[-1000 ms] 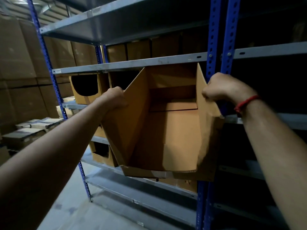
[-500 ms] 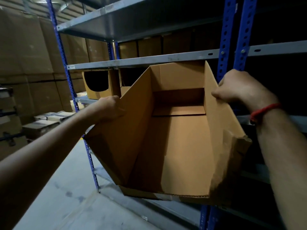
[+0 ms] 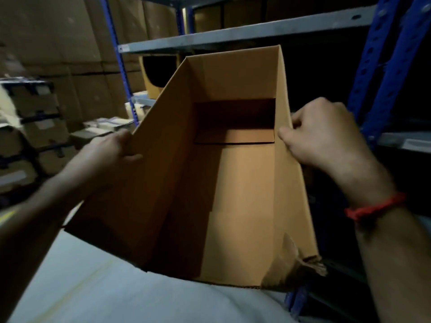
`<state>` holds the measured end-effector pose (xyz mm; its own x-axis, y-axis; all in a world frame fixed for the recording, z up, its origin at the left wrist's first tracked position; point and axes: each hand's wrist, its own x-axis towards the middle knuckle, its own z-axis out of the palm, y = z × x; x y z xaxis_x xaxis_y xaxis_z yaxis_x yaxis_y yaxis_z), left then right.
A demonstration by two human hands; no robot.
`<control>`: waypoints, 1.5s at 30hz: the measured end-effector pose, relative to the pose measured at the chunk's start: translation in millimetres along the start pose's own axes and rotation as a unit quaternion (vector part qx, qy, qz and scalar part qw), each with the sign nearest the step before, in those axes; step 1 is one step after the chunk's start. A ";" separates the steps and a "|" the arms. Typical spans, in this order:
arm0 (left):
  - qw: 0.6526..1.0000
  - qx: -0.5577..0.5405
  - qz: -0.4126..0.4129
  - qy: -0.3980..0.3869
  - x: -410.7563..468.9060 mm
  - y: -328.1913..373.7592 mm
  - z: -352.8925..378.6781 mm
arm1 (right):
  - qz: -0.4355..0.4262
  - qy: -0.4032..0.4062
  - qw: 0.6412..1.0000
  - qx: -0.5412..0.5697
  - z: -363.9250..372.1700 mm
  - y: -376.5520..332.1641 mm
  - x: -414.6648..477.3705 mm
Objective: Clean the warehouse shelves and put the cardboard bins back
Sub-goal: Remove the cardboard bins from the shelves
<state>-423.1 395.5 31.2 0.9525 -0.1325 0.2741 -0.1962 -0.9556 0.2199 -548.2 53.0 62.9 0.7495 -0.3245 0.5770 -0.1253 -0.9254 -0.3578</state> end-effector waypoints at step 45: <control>0.867 -0.140 -0.478 -0.012 -45.1 -412.8 328.9 | -0.062 -0.412 0.891 0.182 658.2 -280.0 -78.6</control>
<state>-308.5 709.3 -379.9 0.7147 0.6765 -0.1775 0.6404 -0.5309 0.5551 -144.2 466.5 -365.5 0.9845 0.1675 -0.0519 0.0980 -0.7711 -0.6292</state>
